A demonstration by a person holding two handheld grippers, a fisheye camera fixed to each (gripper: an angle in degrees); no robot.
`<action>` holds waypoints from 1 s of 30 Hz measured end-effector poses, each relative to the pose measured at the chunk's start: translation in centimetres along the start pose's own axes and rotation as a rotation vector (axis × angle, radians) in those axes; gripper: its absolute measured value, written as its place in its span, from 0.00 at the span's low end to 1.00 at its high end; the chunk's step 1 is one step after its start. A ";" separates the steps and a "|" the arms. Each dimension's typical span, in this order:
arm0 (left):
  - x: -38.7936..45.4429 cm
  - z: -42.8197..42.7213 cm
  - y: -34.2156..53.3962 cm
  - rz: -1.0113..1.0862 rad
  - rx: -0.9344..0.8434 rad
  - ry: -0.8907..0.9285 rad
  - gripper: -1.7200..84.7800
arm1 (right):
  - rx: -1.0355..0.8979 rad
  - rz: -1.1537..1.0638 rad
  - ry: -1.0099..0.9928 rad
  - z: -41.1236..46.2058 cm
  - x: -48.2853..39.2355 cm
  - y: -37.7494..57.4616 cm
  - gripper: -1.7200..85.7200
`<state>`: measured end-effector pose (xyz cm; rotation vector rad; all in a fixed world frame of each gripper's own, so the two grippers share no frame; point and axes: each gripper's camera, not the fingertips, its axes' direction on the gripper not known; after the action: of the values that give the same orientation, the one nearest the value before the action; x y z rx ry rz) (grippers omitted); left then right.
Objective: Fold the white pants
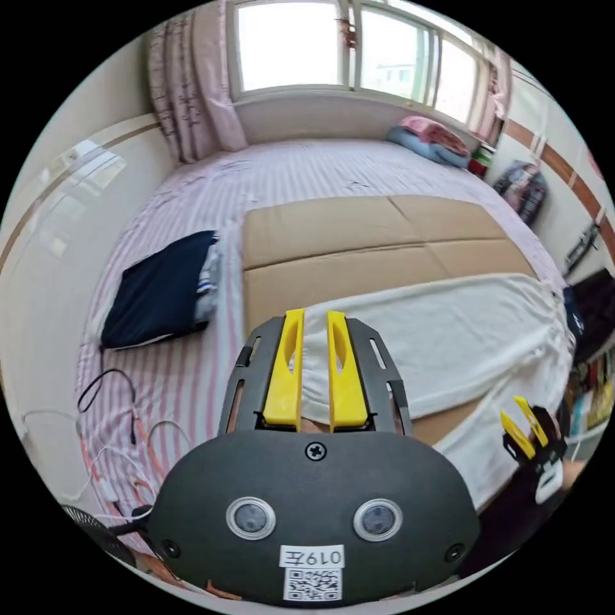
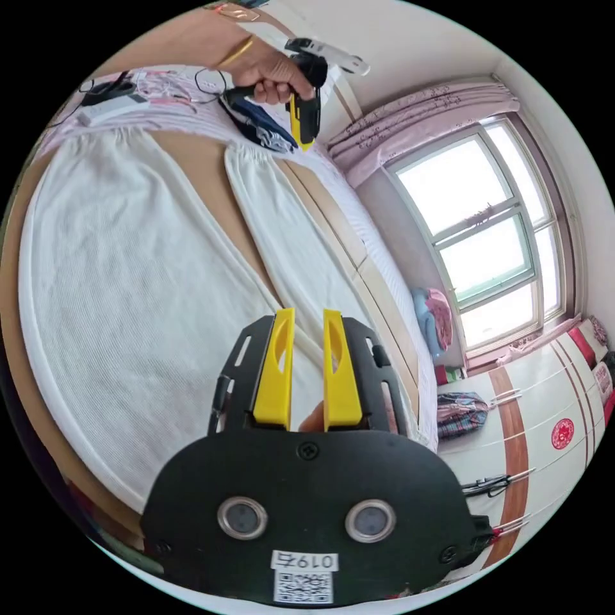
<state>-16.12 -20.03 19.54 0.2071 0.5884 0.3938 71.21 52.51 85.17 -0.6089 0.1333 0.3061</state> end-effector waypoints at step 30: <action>25.5 -12.7 44.3 -0.550 0.223 0.365 0.12 | 0.074 -0.220 -0.060 -24.0 5.3 25.9 0.08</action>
<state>-17.39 31.70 9.75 0.1782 1.0162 -0.1751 67.12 59.98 50.46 -0.5350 0.0188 0.1055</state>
